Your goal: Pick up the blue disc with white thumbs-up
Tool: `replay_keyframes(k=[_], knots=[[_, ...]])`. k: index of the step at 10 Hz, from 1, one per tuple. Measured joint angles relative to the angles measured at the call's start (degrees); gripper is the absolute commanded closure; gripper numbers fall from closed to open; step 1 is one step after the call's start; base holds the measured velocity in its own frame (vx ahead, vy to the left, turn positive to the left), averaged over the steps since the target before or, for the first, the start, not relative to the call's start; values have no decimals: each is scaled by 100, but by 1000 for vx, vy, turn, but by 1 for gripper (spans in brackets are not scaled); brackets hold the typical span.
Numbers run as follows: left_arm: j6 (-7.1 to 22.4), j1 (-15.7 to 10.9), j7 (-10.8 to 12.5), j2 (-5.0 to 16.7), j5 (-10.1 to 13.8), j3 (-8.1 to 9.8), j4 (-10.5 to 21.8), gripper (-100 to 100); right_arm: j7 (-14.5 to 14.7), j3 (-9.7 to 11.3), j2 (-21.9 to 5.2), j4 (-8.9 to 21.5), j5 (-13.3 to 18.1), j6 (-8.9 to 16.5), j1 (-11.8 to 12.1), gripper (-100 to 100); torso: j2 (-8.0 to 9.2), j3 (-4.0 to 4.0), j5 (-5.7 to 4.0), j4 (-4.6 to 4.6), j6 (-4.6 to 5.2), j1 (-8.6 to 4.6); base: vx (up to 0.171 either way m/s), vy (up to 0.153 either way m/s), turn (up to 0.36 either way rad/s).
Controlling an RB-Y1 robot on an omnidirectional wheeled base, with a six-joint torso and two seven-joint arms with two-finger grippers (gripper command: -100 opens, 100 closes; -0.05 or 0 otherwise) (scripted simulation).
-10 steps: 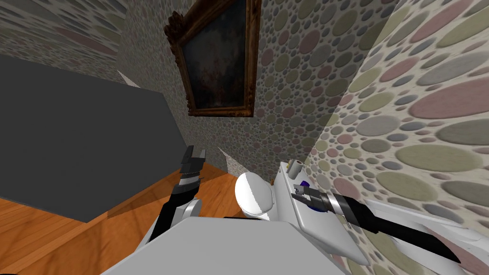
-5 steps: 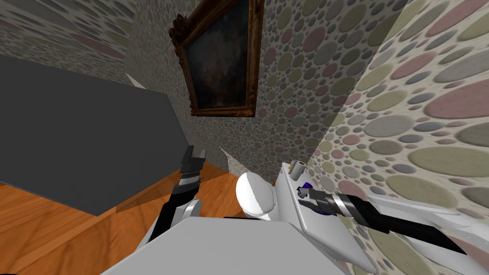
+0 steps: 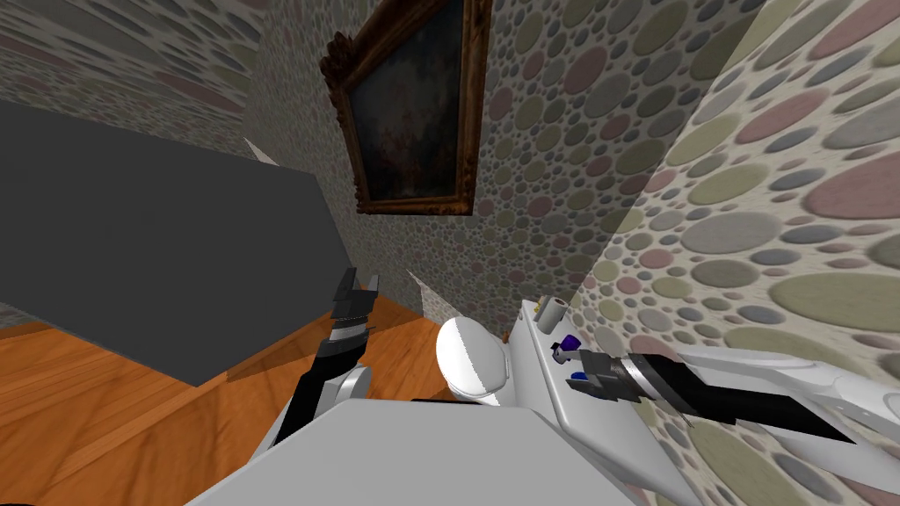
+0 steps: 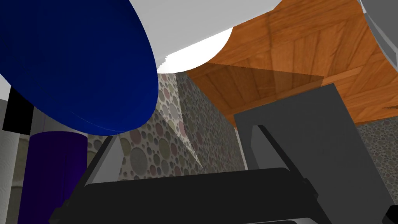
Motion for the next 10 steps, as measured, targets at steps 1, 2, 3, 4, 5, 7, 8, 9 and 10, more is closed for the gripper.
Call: replay_keyframes(k=[1,2,3,4,5,7,8,9,10], knots=[[0,0,0,0,0,0,0,0,-132,-28,33,38,214,7,-49,-100,0,0,-1,0,2,-2,-10,8,44],[0,0,0,0,0,0,0,0,-97,64,-172,115,190,16,-32,-100,0,-1,0,0,-1,-1,-28,17,85],[0,0,0,0,0,0,0,0,37,196,-402,269,183,-3,-3,-100,3,1,1,0,-1,3,-20,12,22],[0,0,0,0,0,0,0,0,98,240,-537,311,238,13,19,-100,3,2,0,1,1,2,-17,6,26],[0,0,0,0,0,0,0,0,68,-2,-661,425,427,31,308,-100,3,2,-1,1,0,-1,-14,6,25],[0,0,0,0,0,0,0,0,156,243,-956,455,439,98,208,-100,3,1,0,1,0,0,-23,9,50],[0,0,0,0,0,0,0,0,235,199,-1115,586,500,108,379,-100,5,3,0,1,0,1,-23,10,18],[0,0,0,0,0,0,0,0,276,182,-1231,631,527,115,445,-100,5,3,0,1,1,1,-18,10,25],[0,0,0,0,0,0,0,0,320,249,-1388,674,553,128,453,-100,4,2,0,1,1,1,-20,9,40]])
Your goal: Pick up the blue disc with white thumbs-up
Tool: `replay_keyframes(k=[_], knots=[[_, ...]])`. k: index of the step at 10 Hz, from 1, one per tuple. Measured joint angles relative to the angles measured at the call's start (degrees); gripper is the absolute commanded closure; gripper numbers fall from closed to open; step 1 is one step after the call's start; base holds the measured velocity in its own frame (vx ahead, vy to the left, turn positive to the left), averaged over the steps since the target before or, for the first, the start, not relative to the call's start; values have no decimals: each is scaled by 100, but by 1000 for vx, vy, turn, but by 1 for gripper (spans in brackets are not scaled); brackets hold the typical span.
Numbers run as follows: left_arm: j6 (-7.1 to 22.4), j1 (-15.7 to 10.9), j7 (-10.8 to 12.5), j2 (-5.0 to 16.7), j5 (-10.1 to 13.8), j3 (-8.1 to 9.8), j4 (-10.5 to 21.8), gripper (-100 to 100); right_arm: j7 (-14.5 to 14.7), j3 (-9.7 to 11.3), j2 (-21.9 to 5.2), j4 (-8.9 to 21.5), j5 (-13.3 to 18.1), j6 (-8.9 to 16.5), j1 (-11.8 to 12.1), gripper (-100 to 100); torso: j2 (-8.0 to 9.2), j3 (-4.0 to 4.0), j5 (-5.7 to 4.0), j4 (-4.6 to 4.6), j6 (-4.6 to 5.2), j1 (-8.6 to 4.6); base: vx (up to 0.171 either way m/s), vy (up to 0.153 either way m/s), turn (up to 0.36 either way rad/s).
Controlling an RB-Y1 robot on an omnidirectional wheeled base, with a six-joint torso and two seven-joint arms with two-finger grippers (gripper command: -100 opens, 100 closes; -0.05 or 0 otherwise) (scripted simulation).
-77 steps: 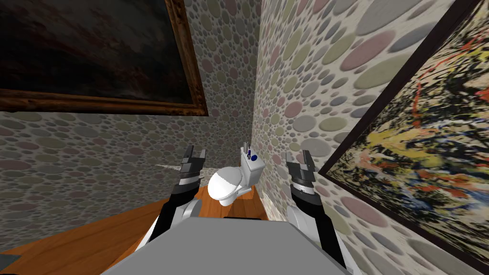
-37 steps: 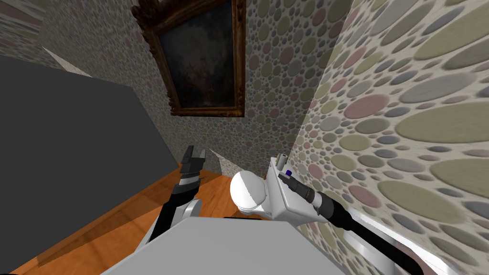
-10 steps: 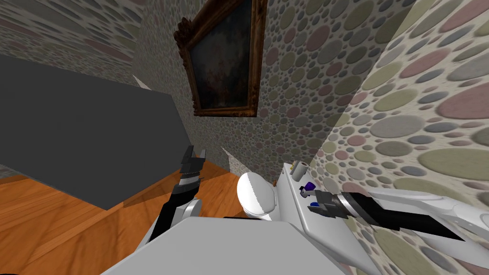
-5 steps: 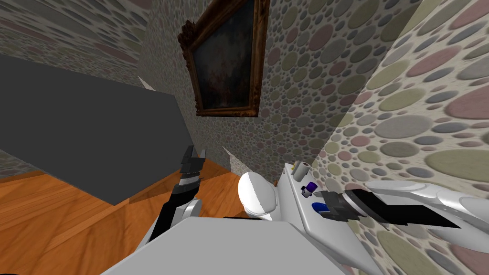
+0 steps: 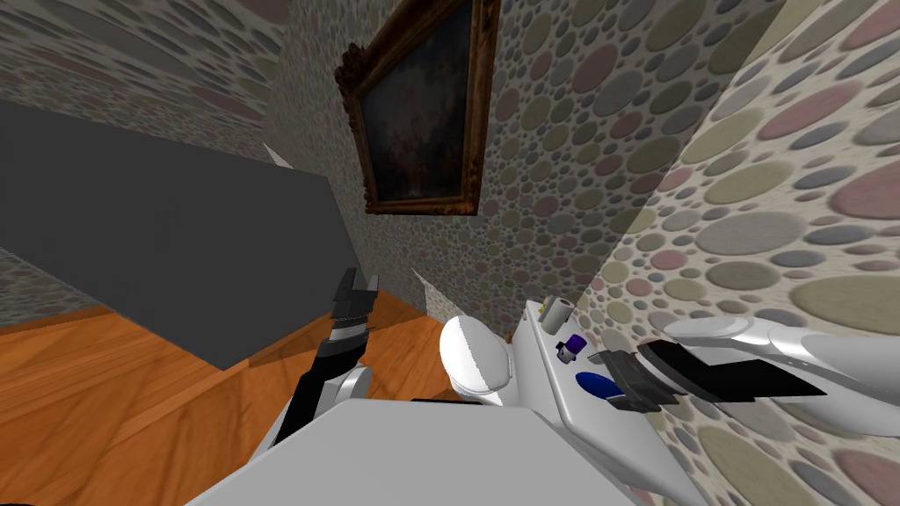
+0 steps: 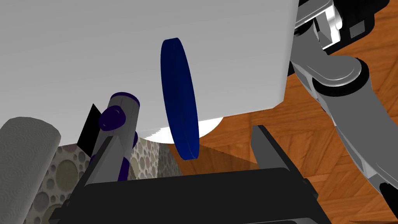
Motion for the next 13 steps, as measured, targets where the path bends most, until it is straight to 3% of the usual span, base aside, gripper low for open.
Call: replay_keyframes(k=[2,4,5,6,7,10,11,13], knots=[[0,0,0,0,0,0,0,0,101,176,-339,92,66,25,-6,-100,1,1,0,0,0,0,-24,8,26],[0,0,0,0,0,0,0,0,163,131,-512,211,114,17,146,-100,1,0,-1,0,1,-2,-14,4,14],[0,0,0,0,0,0,0,0,173,132,-525,219,118,16,152,0,-1,0,-2,0,2,-4,0,0,0],[0,0,0,0,0,0,0,0,172,132,-524,218,117,16,151,-100,-3,-2,-2,0,2,-5,21,9,116],[0,0,0,0,0,0,0,0,205,53,-406,251,146,56,294,-100,-10,-6,-4,-2,0,-5,41,6,118],[0,1,0,0,0,0,0,0,339,126,-62,100,247,337,398,-100,-19,-11,-4,-5,2,-8,31,-1,54],[0,1,0,0,0,0,0,0,349,122,-50,94,251,362,408,100,-14,-8,-2,-3,2,-7,0,0,0],[0,0,0,0,0,0,0,0,359,129,-59,84,263,344,415,100,-10,-3,-5,3,4,-9,-4,-4,11]])
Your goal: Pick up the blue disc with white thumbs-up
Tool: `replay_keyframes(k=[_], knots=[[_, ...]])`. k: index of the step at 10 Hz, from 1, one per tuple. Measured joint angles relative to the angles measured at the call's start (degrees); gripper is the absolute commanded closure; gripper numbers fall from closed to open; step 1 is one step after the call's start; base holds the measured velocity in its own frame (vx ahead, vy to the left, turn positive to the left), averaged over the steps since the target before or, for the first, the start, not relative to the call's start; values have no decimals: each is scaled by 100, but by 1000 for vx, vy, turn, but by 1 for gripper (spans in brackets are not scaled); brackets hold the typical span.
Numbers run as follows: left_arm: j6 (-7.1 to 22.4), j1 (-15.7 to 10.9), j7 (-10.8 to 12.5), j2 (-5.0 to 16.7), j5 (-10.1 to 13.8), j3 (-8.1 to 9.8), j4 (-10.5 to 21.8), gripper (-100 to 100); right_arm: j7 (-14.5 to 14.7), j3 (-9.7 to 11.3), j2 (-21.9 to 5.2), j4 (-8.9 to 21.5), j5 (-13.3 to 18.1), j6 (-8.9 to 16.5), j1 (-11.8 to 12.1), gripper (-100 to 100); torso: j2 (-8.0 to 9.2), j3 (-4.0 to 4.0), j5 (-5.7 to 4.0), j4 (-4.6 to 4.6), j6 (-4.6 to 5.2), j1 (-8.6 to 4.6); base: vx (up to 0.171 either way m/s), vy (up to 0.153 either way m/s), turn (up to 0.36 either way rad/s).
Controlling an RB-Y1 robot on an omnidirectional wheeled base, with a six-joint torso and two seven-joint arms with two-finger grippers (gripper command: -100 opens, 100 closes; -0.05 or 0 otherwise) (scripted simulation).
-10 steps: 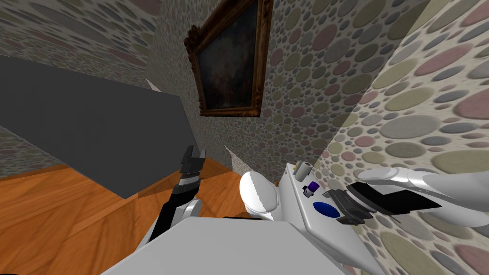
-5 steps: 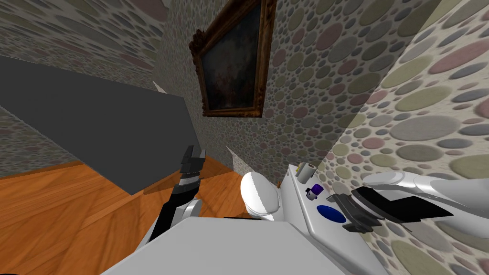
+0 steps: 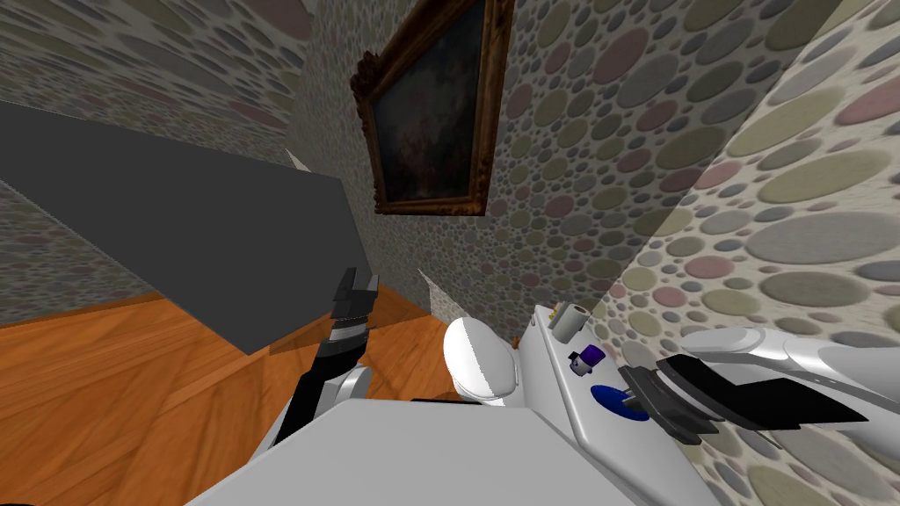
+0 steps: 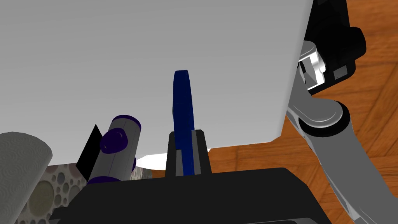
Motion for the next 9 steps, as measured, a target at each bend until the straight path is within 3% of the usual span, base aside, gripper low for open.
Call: replay_keyframes(k=[2,3,4,8,9], knots=[[0,0,0,0,0,0,0,0,45,24,-29,-5,39,-44,18,100,0,8,-27,16,7,-4,-2,-4,-3],[0,0,0,0,0,0,0,0,42,23,-27,-5,37,-42,18,0,-2,6,-28,14,5,-7,0,0,0],[0,0,0,0,0,0,0,0,41,25,-27,-4,37,-42,18,100,-4,4,-29,13,3,-8,-24,6,-160],[0,0,0,0,0,0,0,0,-171,-62,-400,122,-130,-254,-163,100,2,6,-29,10,-3,-9,-28,-2,-60],[0,0,0,0,0,0,0,0,-182,-74,-408,125,-135,-261,-161,0,-4,2,-31,8,-4,-11,0,0,0]])
